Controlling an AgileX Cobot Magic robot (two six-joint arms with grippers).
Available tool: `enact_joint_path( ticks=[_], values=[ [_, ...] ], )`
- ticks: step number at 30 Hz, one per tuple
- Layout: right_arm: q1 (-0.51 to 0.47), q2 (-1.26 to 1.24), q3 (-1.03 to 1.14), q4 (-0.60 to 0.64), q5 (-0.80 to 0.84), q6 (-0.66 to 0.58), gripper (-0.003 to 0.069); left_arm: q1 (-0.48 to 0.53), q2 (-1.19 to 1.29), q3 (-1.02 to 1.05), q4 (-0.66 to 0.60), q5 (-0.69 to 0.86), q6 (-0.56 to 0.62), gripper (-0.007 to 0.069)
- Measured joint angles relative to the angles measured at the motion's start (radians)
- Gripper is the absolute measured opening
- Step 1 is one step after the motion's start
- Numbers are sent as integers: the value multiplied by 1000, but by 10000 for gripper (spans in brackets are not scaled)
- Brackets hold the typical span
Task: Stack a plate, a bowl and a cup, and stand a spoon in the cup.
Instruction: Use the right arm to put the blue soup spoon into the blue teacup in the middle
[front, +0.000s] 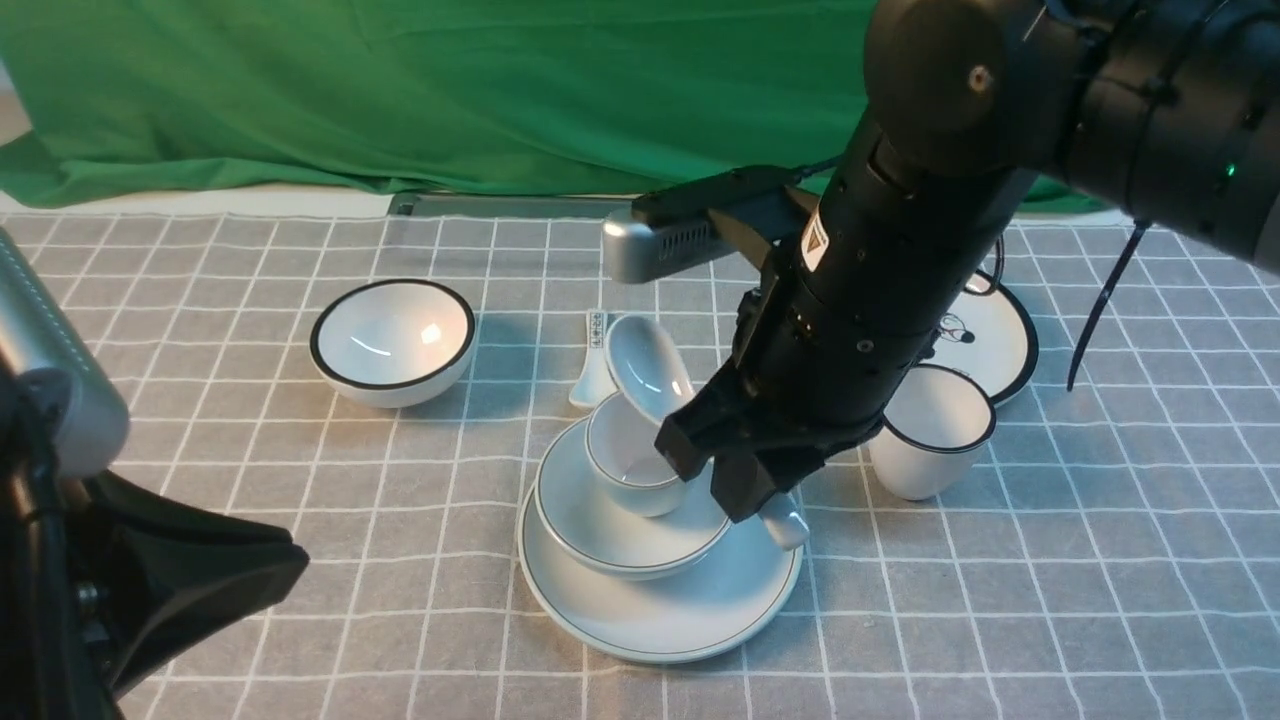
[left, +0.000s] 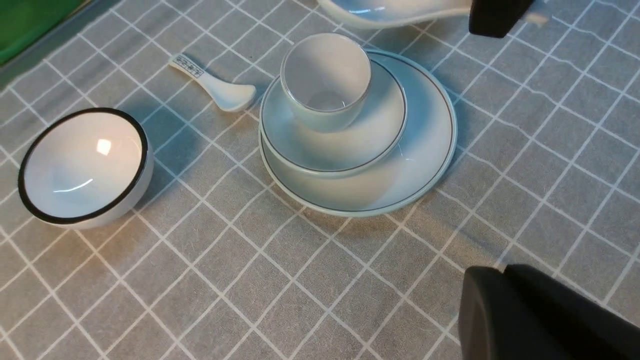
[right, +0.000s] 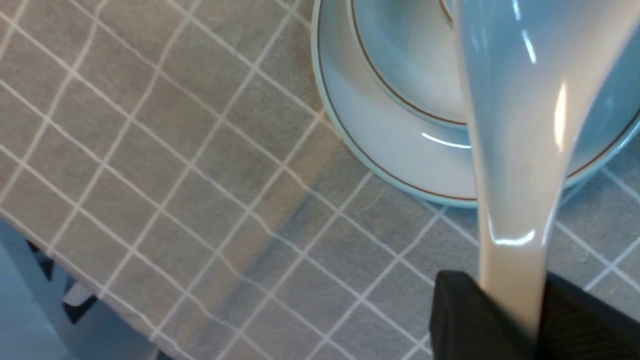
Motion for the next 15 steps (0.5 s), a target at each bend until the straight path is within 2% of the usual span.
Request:
enact_joint_path(
  ticks=[7, 11, 15],
  values=[
    [61, -53, 122, 1, -1, -37, 178, 0, 0, 0, 0, -3, 0, 10],
    [62, -78, 122, -96, -1, -41, 178, 0, 0, 0, 0, -3, 0, 10],
    [62, -92, 109, -346, 0, -125, 178, 0, 0, 0, 0, -15, 0, 10]
  ],
)
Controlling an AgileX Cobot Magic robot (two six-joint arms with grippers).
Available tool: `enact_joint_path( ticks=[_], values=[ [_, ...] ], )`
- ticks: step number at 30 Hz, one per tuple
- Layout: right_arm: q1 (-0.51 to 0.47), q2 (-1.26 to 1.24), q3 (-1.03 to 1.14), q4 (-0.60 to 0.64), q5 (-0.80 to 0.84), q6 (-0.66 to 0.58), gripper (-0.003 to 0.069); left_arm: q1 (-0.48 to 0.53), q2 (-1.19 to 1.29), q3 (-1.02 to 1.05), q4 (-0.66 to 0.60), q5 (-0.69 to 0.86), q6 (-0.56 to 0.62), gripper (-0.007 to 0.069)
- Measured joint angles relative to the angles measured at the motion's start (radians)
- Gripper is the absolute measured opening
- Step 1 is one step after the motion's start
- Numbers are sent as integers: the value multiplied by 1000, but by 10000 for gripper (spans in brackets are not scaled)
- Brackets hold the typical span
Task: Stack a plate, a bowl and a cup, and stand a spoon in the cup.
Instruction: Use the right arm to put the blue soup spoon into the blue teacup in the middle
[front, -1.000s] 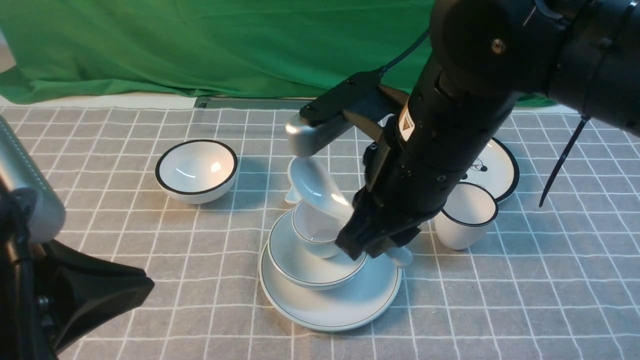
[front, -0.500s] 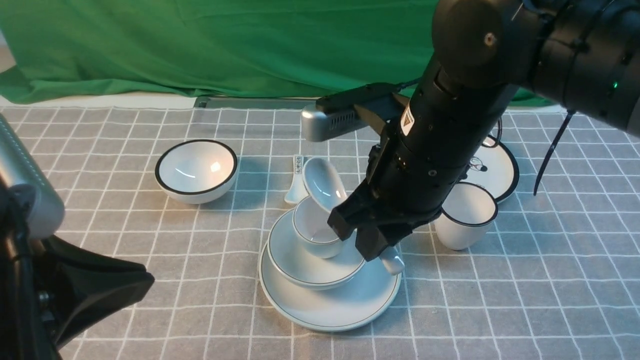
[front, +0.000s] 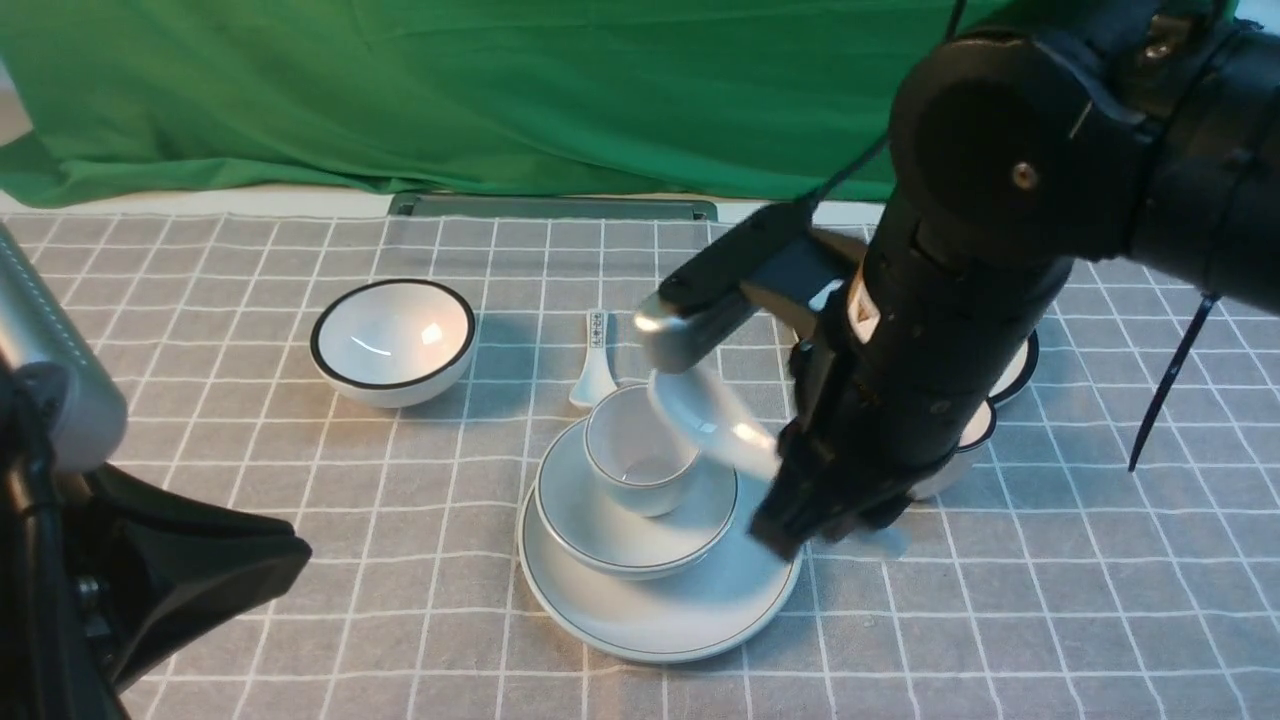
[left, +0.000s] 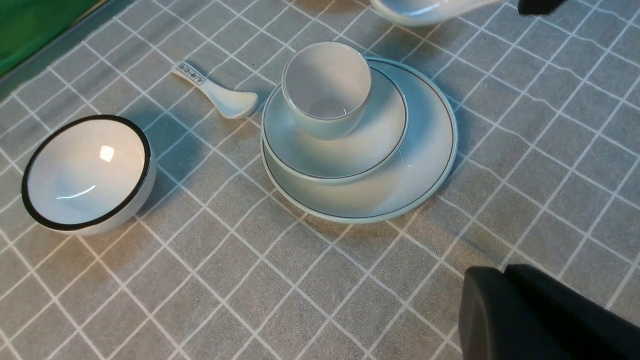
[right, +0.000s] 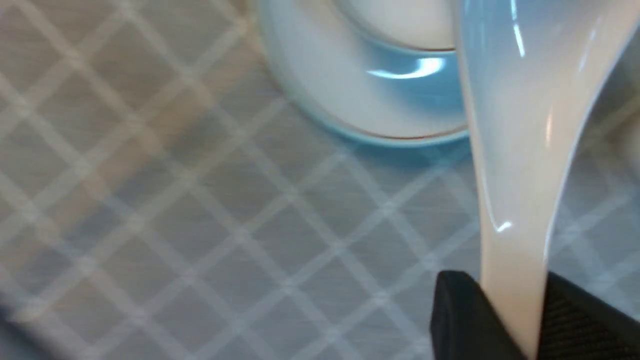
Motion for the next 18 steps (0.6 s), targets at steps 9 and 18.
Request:
enact_joint_path(
  ticks=[9, 18],
  values=[
    [0, 0, 0, -427, 0, -281, 178, 0, 0, 0, 0, -8, 4, 10],
    [83, 0, -1, -459, -1, -331, 178, 0, 0, 0, 0, -26, 4, 10]
  ],
)
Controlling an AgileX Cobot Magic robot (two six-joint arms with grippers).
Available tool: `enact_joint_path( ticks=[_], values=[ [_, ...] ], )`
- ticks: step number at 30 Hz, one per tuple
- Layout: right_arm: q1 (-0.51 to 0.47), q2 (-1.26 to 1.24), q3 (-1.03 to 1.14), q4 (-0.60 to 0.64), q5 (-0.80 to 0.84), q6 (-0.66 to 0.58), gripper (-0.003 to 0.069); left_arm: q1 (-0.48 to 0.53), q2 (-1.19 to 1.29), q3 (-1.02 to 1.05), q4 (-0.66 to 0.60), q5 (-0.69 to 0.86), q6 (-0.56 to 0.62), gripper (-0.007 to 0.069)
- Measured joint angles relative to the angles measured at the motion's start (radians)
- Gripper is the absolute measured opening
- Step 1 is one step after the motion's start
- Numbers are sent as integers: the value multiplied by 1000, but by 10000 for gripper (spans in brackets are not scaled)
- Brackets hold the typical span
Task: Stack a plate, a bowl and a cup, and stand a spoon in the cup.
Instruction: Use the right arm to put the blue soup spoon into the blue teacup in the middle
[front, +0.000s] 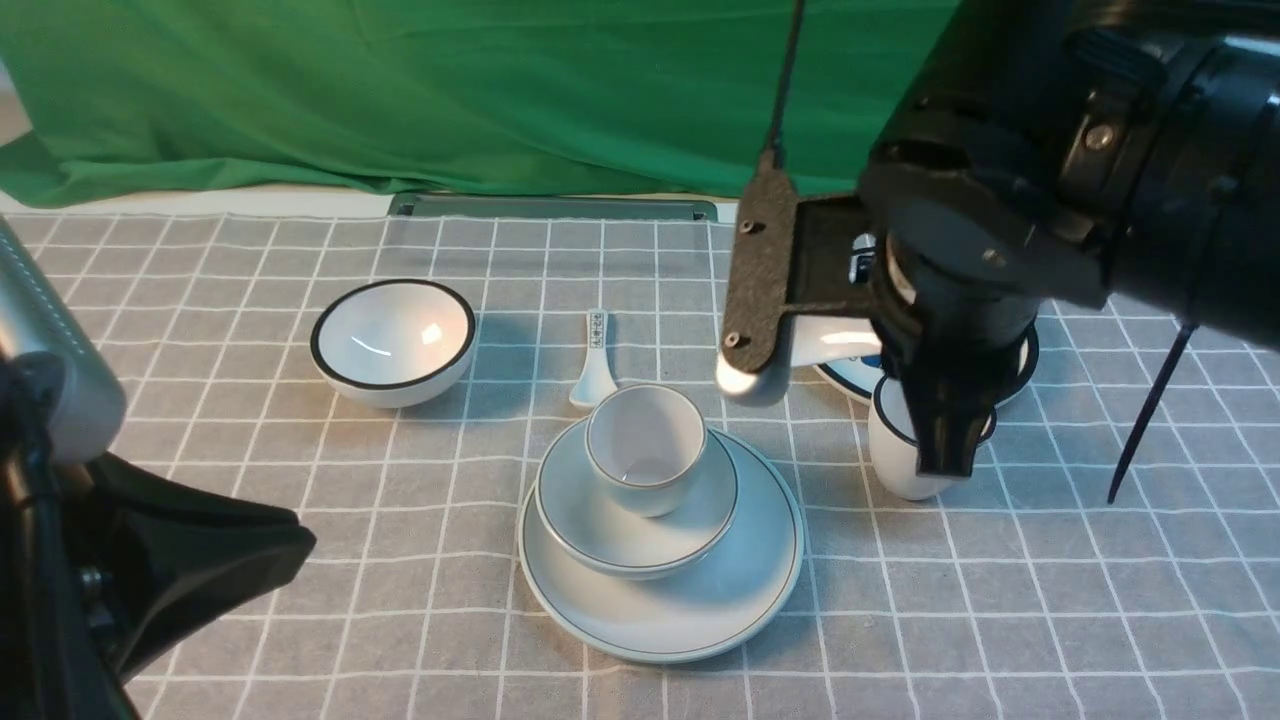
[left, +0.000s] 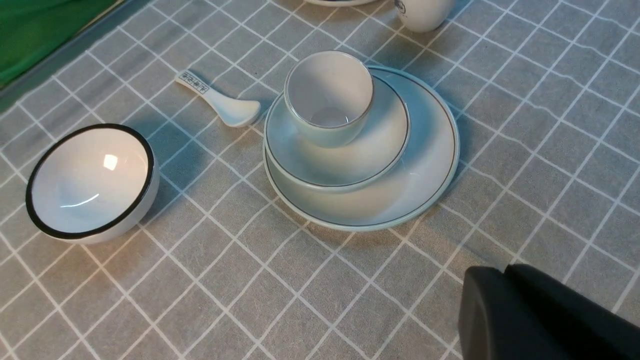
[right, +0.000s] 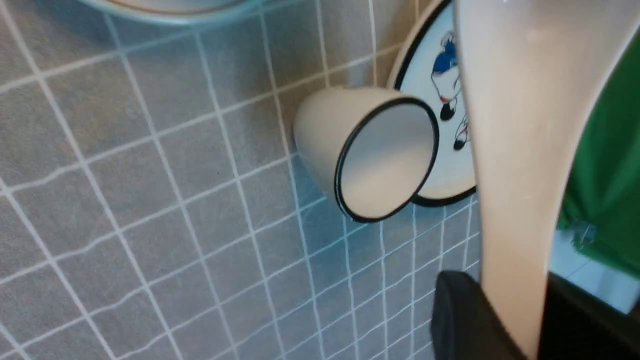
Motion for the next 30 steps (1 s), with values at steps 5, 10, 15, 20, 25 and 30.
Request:
enact_joint_path(
  ticks=[5, 10, 15, 20, 25, 30],
  values=[
    [61, 10, 0, -151, 0, -3, 178, 0, 0, 0, 0, -51, 0, 10],
    [71, 49, 0, -218, 0, -50, 178, 0, 0, 0, 0, -72, 0, 10],
    [75, 112, 0, -244, 0, -85, 178, 0, 0, 0, 0, -72, 0, 10],
    [117, 160, 0, -258, 0, -146, 178, 0, 0, 0, 0, -74, 0, 10],
    [162, 177, 0, -360, 0, -188, 178, 0, 0, 0, -1, -74, 0, 11],
    [167, 204, 0, -459, 0, -220, 178, 0, 0, 0, -1, -75, 0, 12]
  ],
)
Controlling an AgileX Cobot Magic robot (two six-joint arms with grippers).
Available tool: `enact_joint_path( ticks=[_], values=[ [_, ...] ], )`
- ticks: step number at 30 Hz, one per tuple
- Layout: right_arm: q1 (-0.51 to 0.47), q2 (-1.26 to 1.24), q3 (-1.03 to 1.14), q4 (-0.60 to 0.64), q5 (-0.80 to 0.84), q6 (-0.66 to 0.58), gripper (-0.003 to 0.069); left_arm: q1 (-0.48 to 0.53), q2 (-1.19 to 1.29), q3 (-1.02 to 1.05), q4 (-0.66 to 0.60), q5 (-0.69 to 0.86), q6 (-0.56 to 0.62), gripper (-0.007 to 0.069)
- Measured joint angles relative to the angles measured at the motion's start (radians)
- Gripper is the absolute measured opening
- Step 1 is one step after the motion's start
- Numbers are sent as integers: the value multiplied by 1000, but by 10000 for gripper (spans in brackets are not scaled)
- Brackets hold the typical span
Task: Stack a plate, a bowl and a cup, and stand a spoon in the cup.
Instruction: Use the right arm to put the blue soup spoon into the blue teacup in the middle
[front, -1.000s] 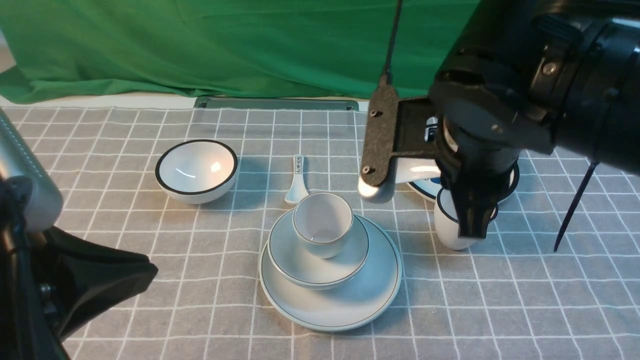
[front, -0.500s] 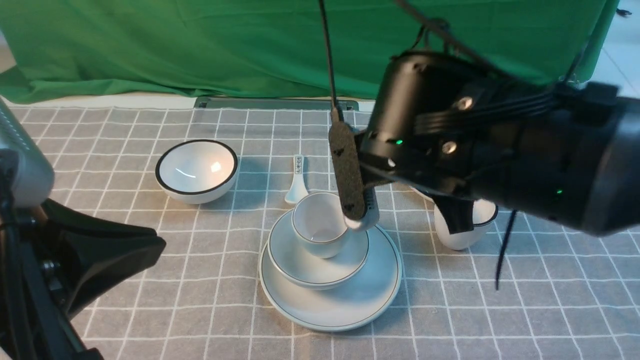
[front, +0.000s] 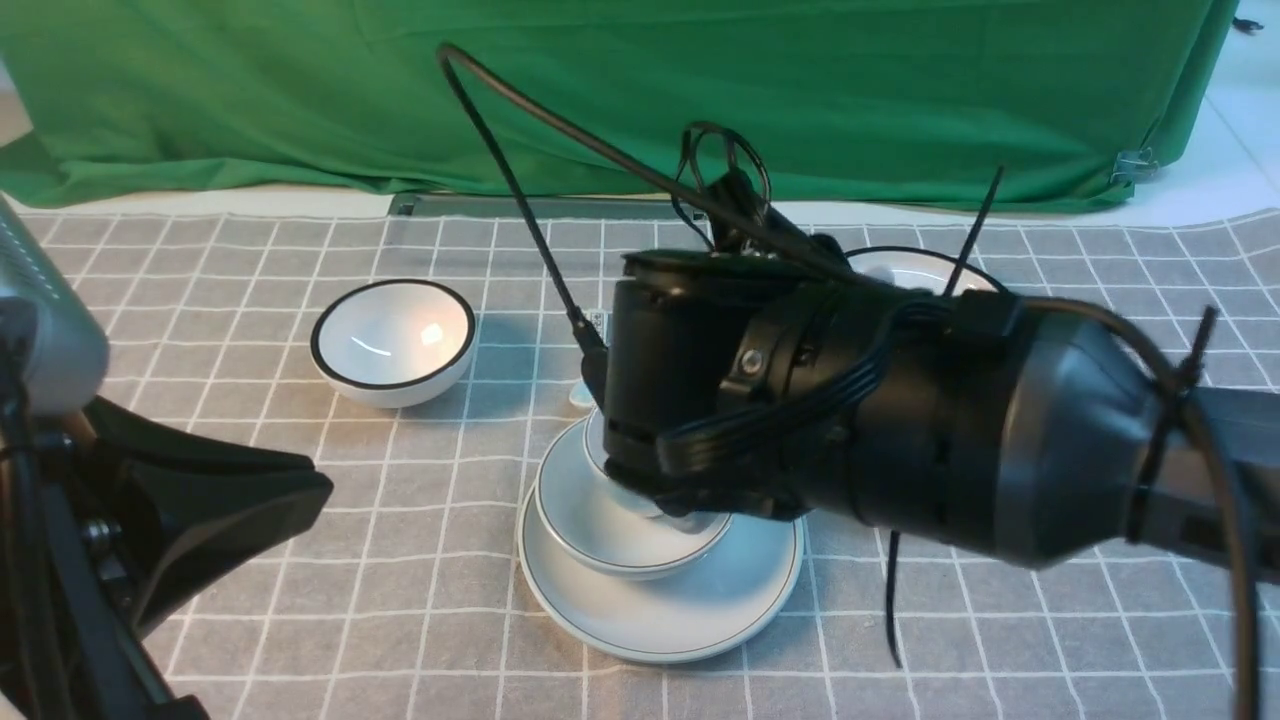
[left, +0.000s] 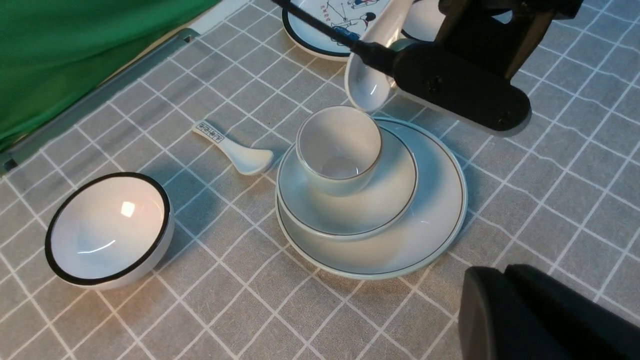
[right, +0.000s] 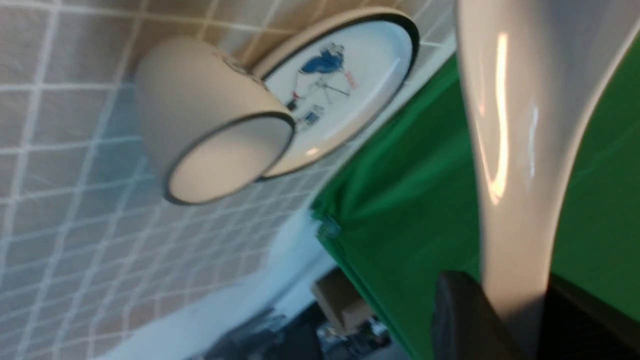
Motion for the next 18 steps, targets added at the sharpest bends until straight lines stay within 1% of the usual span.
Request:
enact_joint_path(
  ticks=[5, 10, 18],
  values=[
    [1, 67, 0, -61, 0, 16, 178, 0, 0, 0, 0, 0, 0, 11],
    [5, 126, 0, -70, -1, 44, 178, 0, 0, 0, 0, 0, 0, 11],
    [8, 133, -17, -72, -1, 67, 178, 0, 0, 0, 0, 0, 0, 11]
  ],
)
